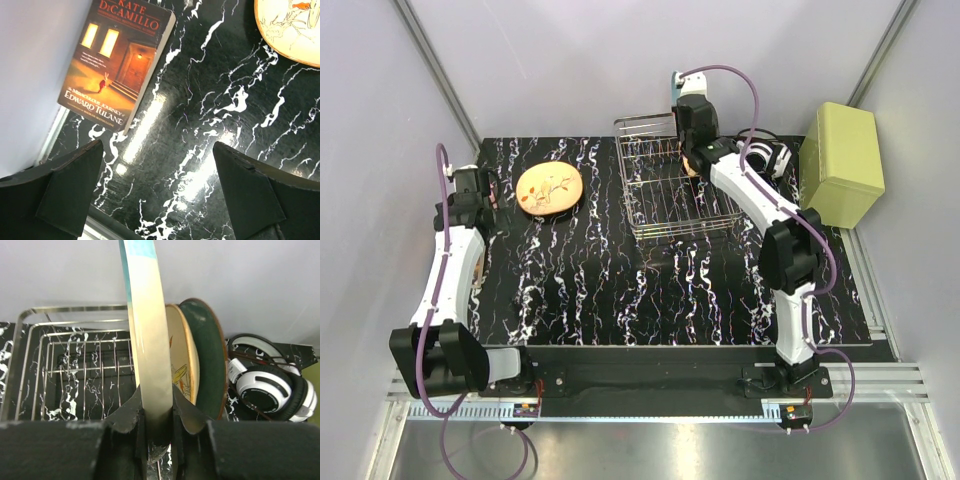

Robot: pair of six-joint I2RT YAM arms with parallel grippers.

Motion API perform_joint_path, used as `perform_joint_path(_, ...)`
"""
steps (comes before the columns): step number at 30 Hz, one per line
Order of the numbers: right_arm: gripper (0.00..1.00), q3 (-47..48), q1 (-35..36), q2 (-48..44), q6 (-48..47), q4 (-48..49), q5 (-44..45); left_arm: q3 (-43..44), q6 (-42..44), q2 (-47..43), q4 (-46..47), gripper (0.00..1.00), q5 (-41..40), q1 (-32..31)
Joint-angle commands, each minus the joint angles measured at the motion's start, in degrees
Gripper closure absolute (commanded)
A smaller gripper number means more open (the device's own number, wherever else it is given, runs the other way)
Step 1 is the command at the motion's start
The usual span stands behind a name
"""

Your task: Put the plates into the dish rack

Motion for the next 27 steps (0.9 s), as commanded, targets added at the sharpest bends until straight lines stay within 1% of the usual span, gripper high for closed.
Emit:
perform_joint_path(1,1.00,5.31,-0.35,0.83,0.04,9.72,2.49,2.93,1.52,0.24,2.07,0.01,-2.37,0.18)
perform_joint_path(7,1.00,7.77,-0.79,3.65,0.04,9.37,2.67,1.87,1.18,1.03,2.07,0.01,-0.26,0.27)
perform_joint_path(12,1.00,8.56,-0.87,3.65,-0.23,9.54,2.40,2.14,0.65,2.78,2.24,0.01,1.15,0.71)
perform_joint_path(27,1.00,4.00,-1.14,0.84,-3.39,12.18,4.16,1.70,-0.06,3.76,2.15,0.01,3.17,0.97)
